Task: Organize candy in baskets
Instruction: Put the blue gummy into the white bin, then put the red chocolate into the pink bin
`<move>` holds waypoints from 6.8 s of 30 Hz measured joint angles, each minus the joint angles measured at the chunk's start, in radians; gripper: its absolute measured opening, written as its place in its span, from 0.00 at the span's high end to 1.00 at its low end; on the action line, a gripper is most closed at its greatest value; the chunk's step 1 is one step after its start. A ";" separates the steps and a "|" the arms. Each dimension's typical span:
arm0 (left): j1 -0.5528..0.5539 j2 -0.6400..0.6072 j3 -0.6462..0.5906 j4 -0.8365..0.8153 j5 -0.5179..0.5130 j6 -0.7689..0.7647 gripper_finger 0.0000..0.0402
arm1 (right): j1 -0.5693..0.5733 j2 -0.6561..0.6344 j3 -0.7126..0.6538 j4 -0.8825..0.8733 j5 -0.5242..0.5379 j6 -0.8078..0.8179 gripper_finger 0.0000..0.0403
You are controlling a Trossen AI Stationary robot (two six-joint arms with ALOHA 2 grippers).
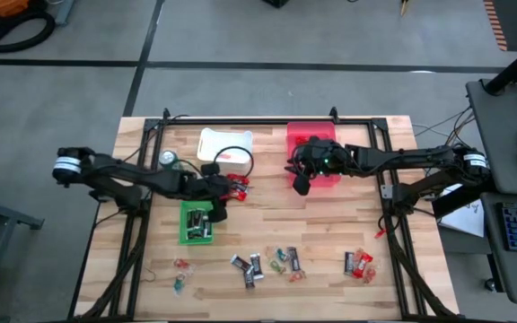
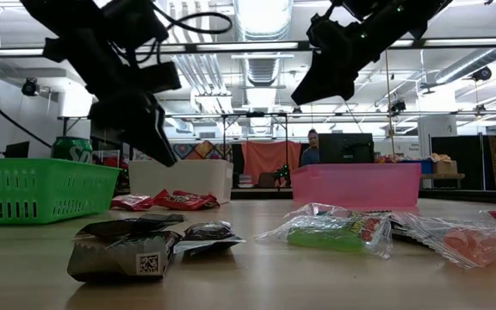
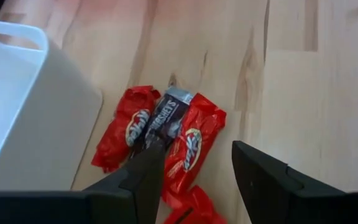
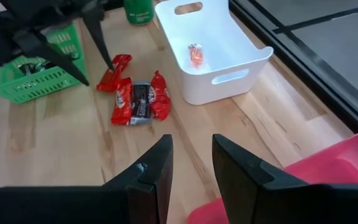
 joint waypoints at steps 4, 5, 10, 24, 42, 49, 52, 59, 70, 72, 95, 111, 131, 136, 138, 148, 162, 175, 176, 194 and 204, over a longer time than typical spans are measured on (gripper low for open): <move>0.000 0.063 0.038 0.000 0.001 0.025 0.57 | 0.012 0.000 -0.005 -0.001 -0.001 -0.017 0.74; 0.000 0.075 0.047 -0.001 0.002 0.027 0.57 | 0.016 0.000 -0.007 -0.001 -0.001 -0.023 0.74; 0.000 0.117 0.083 0.000 0.046 0.045 0.57 | 0.022 0.000 -0.015 -0.002 -0.001 -0.042 0.74; -0.001 0.122 0.094 -0.026 0.163 0.056 0.57 | 0.022 0.000 -0.025 0.031 0.000 -0.125 0.74; -0.002 0.122 0.094 0.053 0.161 -0.005 0.57 | 0.021 0.000 -0.027 0.202 0.008 -0.294 0.74; -0.002 0.122 0.095 0.068 0.161 -0.023 0.57 | 0.019 0.001 -0.033 0.202 0.008 -0.284 0.74; -0.002 0.122 0.096 0.078 0.161 -0.039 0.57 | 0.019 0.001 -0.033 0.200 0.007 -0.172 0.74; -0.006 0.122 0.096 0.044 0.229 -0.044 0.57 | 0.064 0.001 -0.033 0.023 -0.188 0.102 0.74; -0.009 0.122 0.095 -0.087 0.241 -0.091 0.57 | 0.278 0.001 -0.034 -0.180 -0.203 0.343 0.74; -0.009 0.122 0.095 -0.081 0.241 -0.091 0.57 | 0.322 0.001 -0.034 -0.180 -0.201 0.336 0.74; -0.009 0.117 0.141 -0.149 0.241 0.062 0.57 | 0.523 0.275 -0.036 0.133 0.017 0.420 0.74; -0.008 0.112 0.177 -0.249 0.239 0.090 0.57 | 0.539 0.497 -0.033 0.339 -0.055 0.474 0.74; -0.008 0.094 0.191 -0.292 0.218 0.073 0.57 | 0.496 0.561 -0.013 0.362 0.078 0.299 0.97; -0.007 -0.013 0.211 -0.348 0.160 0.144 0.57 | 0.432 0.495 -0.016 0.377 0.069 0.165 0.98; -0.007 -0.085 0.211 -0.348 0.159 0.181 0.57 | 0.387 0.450 -0.015 0.385 0.059 0.099 0.98; 0.088 -0.452 0.209 -0.286 0.159 0.348 0.57 | -0.020 0.260 -0.015 0.473 -0.002 -0.264 0.98; 0.223 -0.651 0.079 -0.201 -0.081 -0.034 0.57 | -0.335 0.527 0.182 0.784 -0.288 -0.098 0.98; 0.219 -0.678 -0.060 -0.387 -0.154 -0.560 0.57 | -0.290 0.765 0.444 0.650 -0.314 0.124 0.98; 0.219 -0.681 -0.067 -0.385 -0.154 -0.562 0.57 | -0.288 0.779 0.456 0.651 -0.316 0.128 0.98; 0.219 -0.681 -0.096 -0.383 -0.155 -0.603 0.57 | -0.279 0.849 0.498 0.589 -0.310 0.217 0.80; 0.219 -0.673 -0.089 -0.286 -0.154 -0.428 0.57 | -0.282 0.729 0.497 0.374 -0.339 0.171 0.58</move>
